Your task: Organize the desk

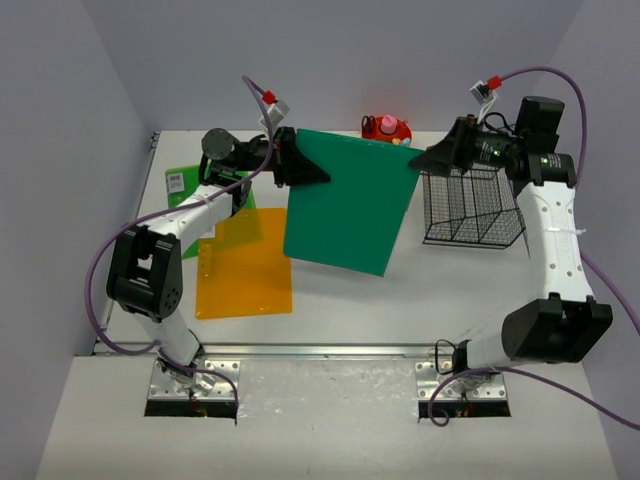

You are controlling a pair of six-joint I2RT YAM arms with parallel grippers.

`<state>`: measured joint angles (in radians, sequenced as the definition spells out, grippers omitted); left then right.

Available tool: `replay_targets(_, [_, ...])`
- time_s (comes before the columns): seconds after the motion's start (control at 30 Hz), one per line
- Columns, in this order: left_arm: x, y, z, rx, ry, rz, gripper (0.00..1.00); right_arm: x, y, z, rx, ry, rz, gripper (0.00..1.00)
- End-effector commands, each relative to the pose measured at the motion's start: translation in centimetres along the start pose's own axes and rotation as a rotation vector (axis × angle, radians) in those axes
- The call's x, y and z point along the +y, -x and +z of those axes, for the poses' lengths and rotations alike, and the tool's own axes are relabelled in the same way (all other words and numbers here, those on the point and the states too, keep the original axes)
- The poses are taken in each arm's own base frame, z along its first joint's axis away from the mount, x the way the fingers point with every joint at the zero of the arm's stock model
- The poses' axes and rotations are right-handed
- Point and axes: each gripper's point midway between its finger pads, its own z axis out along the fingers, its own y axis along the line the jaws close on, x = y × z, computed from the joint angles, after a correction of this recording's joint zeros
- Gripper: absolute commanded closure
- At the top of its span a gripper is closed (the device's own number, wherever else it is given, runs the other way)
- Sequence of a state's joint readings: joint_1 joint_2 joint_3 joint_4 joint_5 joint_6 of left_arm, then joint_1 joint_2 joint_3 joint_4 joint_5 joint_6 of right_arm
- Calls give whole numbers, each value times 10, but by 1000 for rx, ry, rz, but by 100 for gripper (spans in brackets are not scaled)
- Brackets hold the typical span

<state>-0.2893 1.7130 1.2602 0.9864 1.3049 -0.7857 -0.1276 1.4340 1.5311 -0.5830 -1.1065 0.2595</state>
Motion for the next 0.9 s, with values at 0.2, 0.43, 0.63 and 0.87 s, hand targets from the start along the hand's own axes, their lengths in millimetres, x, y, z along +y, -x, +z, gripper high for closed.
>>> replay_targets(0.2, [-20, 27, 13, -19, -54, 120, 100, 48, -21, 52, 101, 203, -130, 28])
replay_targets(0.43, [-19, 27, 16, -32, -48, 95, 100, 44, -15, 56, 75, 204, -140, 100])
replay_targets(0.63, [-6, 24, 13, -40, 16, 15, 31, 57, -3, 44, 40, 198, -184, 100])
replay_targets(0.87, [41, 50, -22, -161, 315, -17, 0, 48, 36, -1, -89, 87, -172, 100])
